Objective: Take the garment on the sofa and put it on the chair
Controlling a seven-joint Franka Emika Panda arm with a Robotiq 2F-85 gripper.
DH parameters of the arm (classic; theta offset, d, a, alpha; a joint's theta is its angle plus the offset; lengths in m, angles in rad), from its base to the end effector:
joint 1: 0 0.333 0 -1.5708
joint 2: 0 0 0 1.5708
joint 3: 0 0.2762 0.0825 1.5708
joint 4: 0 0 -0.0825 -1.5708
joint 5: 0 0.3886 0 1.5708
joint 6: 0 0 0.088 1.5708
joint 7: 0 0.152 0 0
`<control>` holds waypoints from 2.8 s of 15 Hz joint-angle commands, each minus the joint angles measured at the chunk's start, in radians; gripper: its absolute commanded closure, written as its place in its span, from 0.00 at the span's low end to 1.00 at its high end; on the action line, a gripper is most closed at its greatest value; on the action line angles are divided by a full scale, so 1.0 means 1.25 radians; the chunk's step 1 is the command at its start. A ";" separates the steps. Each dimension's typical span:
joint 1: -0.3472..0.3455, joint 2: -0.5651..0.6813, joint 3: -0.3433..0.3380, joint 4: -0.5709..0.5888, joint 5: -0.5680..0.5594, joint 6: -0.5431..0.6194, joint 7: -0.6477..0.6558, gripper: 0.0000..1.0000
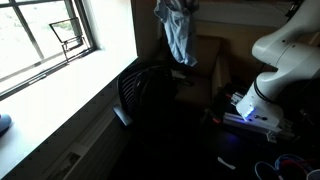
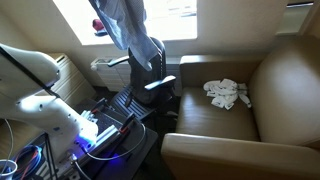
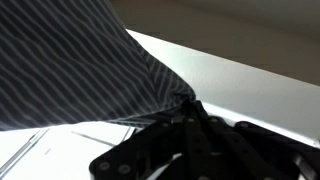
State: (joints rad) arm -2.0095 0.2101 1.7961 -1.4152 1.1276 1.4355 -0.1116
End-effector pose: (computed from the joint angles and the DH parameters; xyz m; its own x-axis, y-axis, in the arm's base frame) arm 0.5151 -0.0419 0.7391 0.9591 -0.0840 0.2702 0.2370 -0.2837 -0.9292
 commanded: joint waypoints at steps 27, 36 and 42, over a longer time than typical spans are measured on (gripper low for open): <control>0.030 0.022 0.019 -0.294 -0.440 -0.180 -0.384 0.99; 0.214 -0.188 -0.061 -0.275 -0.626 -0.067 -0.495 0.99; 0.373 -0.163 -0.178 -0.295 -0.759 0.091 -0.506 0.72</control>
State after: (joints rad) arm -1.5433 0.0067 1.5730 -1.7843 0.1773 1.5542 -0.7453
